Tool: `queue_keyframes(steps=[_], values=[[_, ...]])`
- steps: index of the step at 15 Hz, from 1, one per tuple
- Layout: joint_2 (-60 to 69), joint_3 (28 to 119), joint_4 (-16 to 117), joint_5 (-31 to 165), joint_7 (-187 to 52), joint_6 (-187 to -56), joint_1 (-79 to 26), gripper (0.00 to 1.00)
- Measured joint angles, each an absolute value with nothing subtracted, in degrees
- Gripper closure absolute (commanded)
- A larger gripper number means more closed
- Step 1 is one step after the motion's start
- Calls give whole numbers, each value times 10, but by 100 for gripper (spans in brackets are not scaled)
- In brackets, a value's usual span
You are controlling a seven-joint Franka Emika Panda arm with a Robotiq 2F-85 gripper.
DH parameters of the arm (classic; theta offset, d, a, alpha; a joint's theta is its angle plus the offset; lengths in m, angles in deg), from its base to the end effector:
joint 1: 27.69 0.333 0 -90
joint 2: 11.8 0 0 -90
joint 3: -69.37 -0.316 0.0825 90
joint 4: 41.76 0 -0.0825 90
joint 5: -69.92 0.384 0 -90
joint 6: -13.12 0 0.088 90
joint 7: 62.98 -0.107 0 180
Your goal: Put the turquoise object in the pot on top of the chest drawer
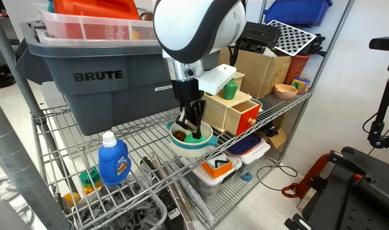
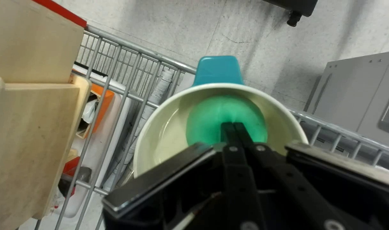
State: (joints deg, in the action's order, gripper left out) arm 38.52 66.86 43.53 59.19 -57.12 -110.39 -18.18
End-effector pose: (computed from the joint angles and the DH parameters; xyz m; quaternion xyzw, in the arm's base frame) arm 0.6749 0.1318 0.1322 0.9713 0.2069 -0.1010 0.0601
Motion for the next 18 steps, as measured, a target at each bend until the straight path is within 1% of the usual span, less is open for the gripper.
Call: queue_keyframes(steps=[10, 18], values=[[378, 666, 438, 592, -569, -1103, -170, 100], [342, 666, 476, 591, -582, -1122, -162, 100]])
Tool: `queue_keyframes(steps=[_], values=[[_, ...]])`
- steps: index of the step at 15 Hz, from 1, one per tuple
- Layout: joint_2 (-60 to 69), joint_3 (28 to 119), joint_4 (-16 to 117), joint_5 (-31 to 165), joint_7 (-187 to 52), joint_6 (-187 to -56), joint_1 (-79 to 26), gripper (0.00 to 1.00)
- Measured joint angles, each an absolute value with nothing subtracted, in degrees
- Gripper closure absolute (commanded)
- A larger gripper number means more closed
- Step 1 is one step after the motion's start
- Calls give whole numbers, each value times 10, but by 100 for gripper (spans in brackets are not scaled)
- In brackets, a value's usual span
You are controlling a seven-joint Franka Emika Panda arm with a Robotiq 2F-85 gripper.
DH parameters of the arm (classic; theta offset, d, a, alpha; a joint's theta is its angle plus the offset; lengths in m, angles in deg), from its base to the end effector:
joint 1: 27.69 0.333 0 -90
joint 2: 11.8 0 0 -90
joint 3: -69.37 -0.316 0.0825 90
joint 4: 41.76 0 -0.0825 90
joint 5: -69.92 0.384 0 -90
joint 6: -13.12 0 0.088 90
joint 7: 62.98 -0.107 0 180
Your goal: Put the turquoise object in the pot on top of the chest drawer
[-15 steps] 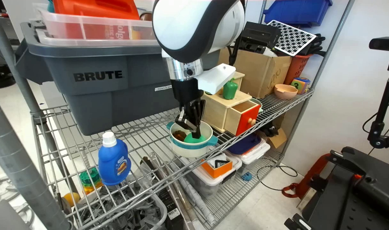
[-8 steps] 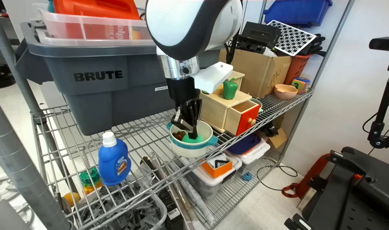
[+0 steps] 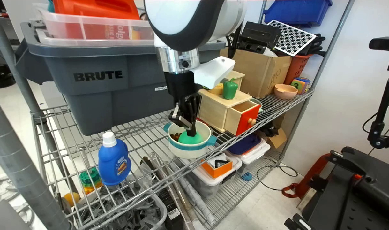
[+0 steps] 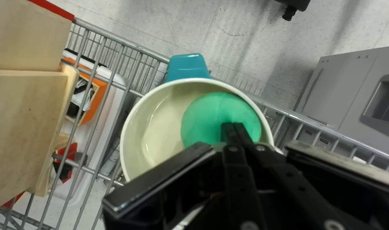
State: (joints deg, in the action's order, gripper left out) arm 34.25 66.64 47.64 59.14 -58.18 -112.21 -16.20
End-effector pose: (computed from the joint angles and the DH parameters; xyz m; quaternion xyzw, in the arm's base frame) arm 0.6630 0.1570 0.1571 0.9705 0.2185 -0.0821 0.0609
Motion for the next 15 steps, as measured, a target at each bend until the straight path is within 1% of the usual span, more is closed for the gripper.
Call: queue_keyframes(steps=[15], values=[[248, 667, 579, 576, -643, -1165, -160, 100]])
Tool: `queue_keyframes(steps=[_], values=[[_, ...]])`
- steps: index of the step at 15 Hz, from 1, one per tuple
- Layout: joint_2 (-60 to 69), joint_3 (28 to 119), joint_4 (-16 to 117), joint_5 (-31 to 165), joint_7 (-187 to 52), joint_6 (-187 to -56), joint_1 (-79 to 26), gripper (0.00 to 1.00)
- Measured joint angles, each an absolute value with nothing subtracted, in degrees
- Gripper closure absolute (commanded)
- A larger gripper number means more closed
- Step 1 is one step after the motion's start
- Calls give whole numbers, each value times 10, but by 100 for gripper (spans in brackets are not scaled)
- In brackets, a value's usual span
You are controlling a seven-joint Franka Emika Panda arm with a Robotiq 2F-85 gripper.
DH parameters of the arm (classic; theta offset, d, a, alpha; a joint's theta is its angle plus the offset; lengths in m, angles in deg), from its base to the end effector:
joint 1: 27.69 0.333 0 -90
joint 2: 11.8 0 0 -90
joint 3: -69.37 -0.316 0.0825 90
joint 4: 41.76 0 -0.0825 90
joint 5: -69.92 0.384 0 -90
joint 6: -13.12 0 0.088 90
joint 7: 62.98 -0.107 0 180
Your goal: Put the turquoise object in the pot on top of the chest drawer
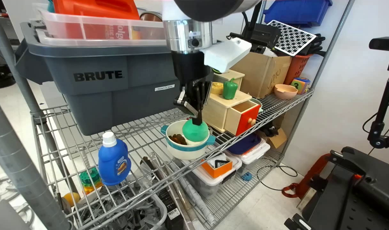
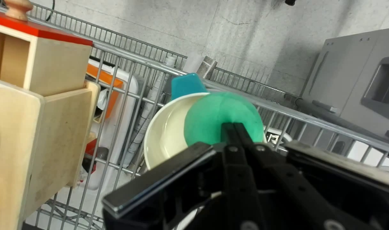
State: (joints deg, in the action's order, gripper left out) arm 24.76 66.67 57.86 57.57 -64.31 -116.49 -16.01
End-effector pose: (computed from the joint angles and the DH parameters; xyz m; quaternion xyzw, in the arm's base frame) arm 0.6370 0.1550 0.2020 0.9796 0.1819 -0.0466 0.0717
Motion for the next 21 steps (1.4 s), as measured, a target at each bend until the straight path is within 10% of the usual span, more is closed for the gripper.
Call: queue_keyframes(steps=[21], values=[[-25, 696, 825, 570, -702, -1254, -211, 100]])
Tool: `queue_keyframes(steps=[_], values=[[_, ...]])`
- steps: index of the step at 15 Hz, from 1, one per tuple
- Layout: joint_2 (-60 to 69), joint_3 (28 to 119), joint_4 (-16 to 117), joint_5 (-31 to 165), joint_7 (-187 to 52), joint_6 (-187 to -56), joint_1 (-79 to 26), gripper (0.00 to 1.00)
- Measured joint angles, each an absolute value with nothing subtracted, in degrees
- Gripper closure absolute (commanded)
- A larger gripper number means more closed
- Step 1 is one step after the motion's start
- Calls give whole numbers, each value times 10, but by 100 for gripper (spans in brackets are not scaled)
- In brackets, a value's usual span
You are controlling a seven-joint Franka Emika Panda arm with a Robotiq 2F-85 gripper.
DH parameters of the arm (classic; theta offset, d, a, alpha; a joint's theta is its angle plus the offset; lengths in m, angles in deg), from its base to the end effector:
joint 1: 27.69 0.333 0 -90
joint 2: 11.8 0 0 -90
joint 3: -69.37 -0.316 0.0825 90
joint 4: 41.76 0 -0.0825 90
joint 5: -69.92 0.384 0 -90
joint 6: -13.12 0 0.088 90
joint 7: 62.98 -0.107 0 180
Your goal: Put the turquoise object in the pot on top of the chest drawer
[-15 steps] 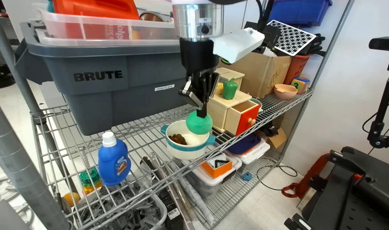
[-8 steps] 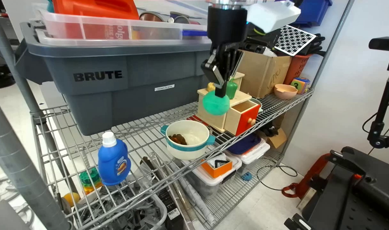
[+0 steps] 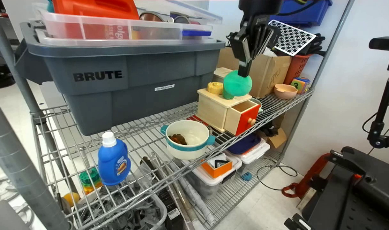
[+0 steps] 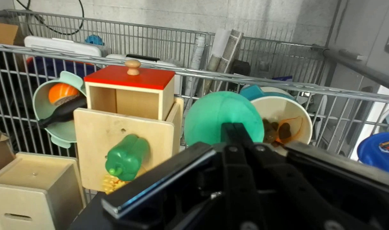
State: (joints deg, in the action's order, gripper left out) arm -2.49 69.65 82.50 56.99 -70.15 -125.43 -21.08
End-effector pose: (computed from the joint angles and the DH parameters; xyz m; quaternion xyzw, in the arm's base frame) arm 0.5613 0.0612 0.3277 0.9932 0.0738 0.0521 0.0729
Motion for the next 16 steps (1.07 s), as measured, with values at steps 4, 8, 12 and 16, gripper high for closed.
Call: queue_keyframes(steps=[4, 8, 12, 16], values=[[-59, 698, 850, 573, -698, -1255, -239, 100], [-61, 703, 853, 581, -685, -1255, -264, 100], [-61, 712, 848, 586, -673, -1255, -283, 100], [-50, 720, 825, 615, -648, -1254, -299, 100]])
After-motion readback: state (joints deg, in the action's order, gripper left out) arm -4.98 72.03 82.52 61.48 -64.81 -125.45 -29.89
